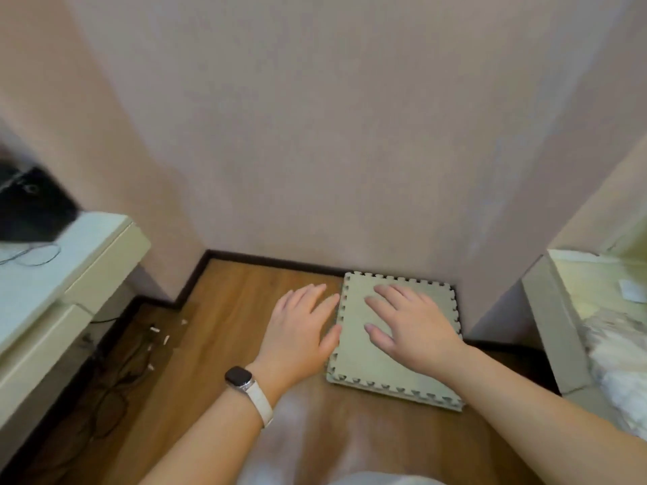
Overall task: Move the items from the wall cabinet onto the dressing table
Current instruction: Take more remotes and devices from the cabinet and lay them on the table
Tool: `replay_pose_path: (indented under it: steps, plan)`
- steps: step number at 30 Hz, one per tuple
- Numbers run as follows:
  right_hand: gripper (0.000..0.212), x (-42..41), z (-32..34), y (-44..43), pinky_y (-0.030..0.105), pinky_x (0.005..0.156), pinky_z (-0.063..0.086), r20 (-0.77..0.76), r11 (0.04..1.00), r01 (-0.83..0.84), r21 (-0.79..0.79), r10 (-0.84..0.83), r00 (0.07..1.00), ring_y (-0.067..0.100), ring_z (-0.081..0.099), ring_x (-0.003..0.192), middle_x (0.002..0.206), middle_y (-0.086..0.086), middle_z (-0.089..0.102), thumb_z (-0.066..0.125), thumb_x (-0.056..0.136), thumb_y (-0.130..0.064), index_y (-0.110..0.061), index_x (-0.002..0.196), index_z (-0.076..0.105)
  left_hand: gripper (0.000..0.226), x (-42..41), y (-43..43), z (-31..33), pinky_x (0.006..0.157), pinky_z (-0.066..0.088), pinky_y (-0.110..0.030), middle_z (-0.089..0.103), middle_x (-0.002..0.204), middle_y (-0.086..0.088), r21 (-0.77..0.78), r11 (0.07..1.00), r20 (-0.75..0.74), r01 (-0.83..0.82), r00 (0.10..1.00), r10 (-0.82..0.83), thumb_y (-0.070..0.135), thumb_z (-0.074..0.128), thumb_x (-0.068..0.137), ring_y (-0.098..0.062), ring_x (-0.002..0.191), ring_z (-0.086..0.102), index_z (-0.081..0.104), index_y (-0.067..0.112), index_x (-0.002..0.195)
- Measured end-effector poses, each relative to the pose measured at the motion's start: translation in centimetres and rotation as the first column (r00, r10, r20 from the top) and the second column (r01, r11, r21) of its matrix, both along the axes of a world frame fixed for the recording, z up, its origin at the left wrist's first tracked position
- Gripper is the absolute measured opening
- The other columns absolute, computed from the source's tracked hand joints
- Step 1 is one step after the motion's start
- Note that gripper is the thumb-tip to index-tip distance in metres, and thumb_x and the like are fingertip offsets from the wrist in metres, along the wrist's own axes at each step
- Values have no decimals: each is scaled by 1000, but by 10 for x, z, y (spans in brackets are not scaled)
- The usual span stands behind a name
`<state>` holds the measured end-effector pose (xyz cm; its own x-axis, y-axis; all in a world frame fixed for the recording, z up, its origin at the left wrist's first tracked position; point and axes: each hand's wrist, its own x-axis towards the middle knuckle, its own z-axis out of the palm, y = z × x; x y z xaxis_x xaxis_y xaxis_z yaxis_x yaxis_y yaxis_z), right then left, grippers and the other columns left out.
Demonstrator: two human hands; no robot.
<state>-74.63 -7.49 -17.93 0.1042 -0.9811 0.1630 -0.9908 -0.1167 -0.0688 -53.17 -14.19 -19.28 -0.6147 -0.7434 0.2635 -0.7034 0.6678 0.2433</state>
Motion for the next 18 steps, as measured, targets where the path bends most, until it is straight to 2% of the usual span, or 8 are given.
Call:
replay_pose_path:
  steps: [6, 11, 18]
  plan:
    - [52, 111, 5, -58, 41, 91, 50, -37, 980, -200, -4, 200, 979, 29, 59, 114, 122, 7, 65, 41, 88, -52, -18, 118, 66, 48, 120, -7, -2, 111, 34, -45, 55, 139, -3, 30, 971, -17, -238, 971, 239, 44, 50, 90, -22, 131, 47, 57, 24, 132]
    - [53, 171, 14, -96, 40, 92, 48, -43, 941, -338, -28, 336, 941, 28, 57, 117, 126, 6, 63, 41, 89, -53, -18, 121, 64, 48, 183, -11, 1, 114, 21, -37, 51, 141, 1, 19, 914, 15, -405, 914, 405, 46, 50, 92, -17, 135, 42, 52, 27, 137]
    - [53, 222, 14, -157, 40, 95, 46, -47, 863, -504, -23, 503, 863, 27, 54, 121, 129, 7, 61, 41, 91, -53, -19, 125, 62, 48, 230, -26, 8, 114, 25, -40, 53, 141, -1, -13, 825, 61, -565, 823, 564, 45, 49, 92, -19, 133, 44, 52, 26, 136]
